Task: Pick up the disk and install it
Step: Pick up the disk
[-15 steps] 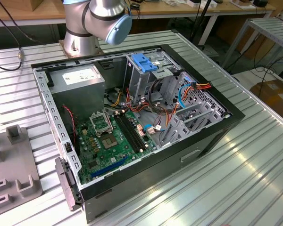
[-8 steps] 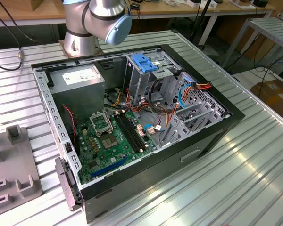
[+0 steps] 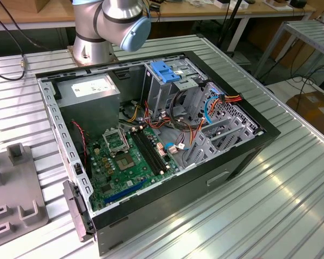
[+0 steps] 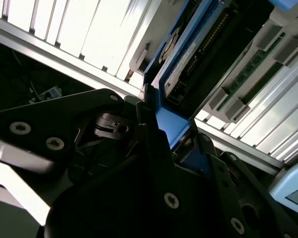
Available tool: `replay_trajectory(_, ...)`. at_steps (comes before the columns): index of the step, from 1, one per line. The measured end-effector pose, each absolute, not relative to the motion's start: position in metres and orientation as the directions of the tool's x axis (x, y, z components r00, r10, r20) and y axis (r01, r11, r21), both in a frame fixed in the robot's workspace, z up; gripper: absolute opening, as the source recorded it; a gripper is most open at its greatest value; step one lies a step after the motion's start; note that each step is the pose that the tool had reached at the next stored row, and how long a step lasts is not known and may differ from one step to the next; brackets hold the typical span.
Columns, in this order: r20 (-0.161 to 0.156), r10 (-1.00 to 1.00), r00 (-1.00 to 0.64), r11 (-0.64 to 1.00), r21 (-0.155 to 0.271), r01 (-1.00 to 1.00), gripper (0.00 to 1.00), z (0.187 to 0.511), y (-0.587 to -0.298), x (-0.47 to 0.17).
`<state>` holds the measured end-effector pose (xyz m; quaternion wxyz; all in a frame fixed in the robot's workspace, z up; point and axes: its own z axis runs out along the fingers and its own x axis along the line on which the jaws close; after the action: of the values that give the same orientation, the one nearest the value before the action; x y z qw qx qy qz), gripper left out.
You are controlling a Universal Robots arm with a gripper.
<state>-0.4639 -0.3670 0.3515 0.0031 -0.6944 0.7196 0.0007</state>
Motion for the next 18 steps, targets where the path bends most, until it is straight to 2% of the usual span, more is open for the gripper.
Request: replay_trajectory(18,-0.006,-0.999,-0.036,0.036,-0.003,-0.999,0.37,0.3585,-0.367,-0.4639)
